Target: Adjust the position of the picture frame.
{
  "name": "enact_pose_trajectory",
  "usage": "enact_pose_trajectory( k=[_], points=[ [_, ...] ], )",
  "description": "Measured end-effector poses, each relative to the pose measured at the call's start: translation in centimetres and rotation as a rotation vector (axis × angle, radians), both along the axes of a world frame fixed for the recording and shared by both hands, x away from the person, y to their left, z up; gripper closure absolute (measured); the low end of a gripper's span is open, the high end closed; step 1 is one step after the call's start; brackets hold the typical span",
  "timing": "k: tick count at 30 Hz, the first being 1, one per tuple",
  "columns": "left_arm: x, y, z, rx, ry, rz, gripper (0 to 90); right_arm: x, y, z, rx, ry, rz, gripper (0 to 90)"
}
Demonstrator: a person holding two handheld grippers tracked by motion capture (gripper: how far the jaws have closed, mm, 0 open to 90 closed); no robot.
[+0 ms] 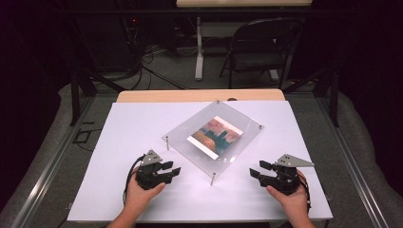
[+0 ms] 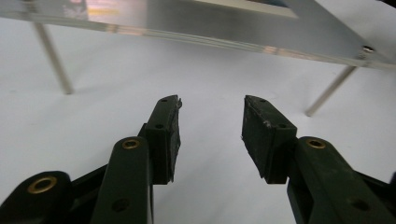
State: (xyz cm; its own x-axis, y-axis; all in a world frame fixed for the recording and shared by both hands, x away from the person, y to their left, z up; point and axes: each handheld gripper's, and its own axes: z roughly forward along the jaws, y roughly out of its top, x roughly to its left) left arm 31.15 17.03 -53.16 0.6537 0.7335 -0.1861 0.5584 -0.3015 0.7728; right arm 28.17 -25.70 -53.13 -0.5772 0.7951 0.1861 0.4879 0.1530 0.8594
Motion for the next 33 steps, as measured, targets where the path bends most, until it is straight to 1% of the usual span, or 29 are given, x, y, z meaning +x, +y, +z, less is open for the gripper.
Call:
enact_pose_trajectory(
  k=[1,3,4,5,8,9,11,12,13,15,16,17,18,20,27,30,31,32,33],
  points=[
    [0.4,0.7,-0.1,-0.005,0.002,0.030,56.3,0.0,0.0,0.0,0.000,0.000,-0.001,43.4],
    [0.9,1.4,-0.2,0.003,-0.002,0.055,56.3,0.0,0.0,0.0,0.001,0.001,-0.001,43.4],
    [0.9,1.4,-0.2,0.003,-0.002,0.055,56.3,0.0,0.0,0.0,0.001,0.002,-0.001,43.4],
    [1.1,1.7,-0.2,0.005,0.001,0.065,56.3,0.0,0.0,0.0,0.001,0.002,-0.001,43.4],
    [2.2,2.5,-0.5,0.020,-0.004,0.102,57.0,0.1,0.0,-0.1,0.006,0.004,-0.003,43.4],
    [2.2,2.5,-0.5,0.020,-0.004,0.102,57.2,0.1,0.0,-0.1,0.006,0.004,-0.003,43.4],
    [2.9,2.7,-0.6,0.027,-0.007,0.116,57.6,0.1,0.0,-0.1,0.008,0.006,-0.004,43.4],
    [3.6,2.8,-0.7,0.028,-0.012,0.120,58.3,0.1,-0.1,-0.1,0.004,0.011,-0.004,43.4],
    [3.6,2.8,-0.7,0.028,-0.012,0.120,58.8,0.1,-0.1,-0.1,0.004,0.011,-0.004,43.4],
    [4.3,2.8,-0.9,0.032,-0.015,0.120,59.2,0.1,-0.1,-0.1,0.007,0.012,-0.004,43.4],
    [4.6,2.7,-1.0,0.030,-0.017,0.124,59.6,0.1,-0.1,-0.1,0.007,0.013,-0.004,43.4],
    [5.2,2.7,-1.1,0.023,-0.019,0.122,60.0,0.1,-0.1,-0.1,0.009,0.015,-0.006,43.4],
    [5.2,2.7,-1.1,0.023,-0.019,0.122,60.3,0.1,-0.1,-0.1,0.009,0.015,-0.006,43.4],
    [5.8,2.6,-1.2,0.010,-0.016,0.123,60.7,0.1,-0.2,-0.1,0.007,0.015,-0.004,43.4],
    [7.7,2.0,-1.7,0.049,-0.022,0.127,63.3,0.1,-0.2,-0.1,0.009,0.016,-0.003,43.4],
    [8.2,1.8,-1.9,0.051,-0.025,0.128,65.2,0.1,-0.2,-0.1,0.010,0.013,-0.004,43.4],
    [8.5,1.7,-2.1,0.047,-0.021,0.119,66.6,0.1,-0.2,-0.1,0.008,0.016,-0.004,43.3],
    [8.5,1.7,-2.1,0.047,-0.021,0.119,67.2,0.1,-0.2,-0.1,0.008,0.016,-0.004,43.3],
    [8.7,1.5,-2.2,0.053,-0.023,0.114,67.9,0.0,-0.2,-0.1,0.006,0.018,-0.005,43.3]
  ],
)
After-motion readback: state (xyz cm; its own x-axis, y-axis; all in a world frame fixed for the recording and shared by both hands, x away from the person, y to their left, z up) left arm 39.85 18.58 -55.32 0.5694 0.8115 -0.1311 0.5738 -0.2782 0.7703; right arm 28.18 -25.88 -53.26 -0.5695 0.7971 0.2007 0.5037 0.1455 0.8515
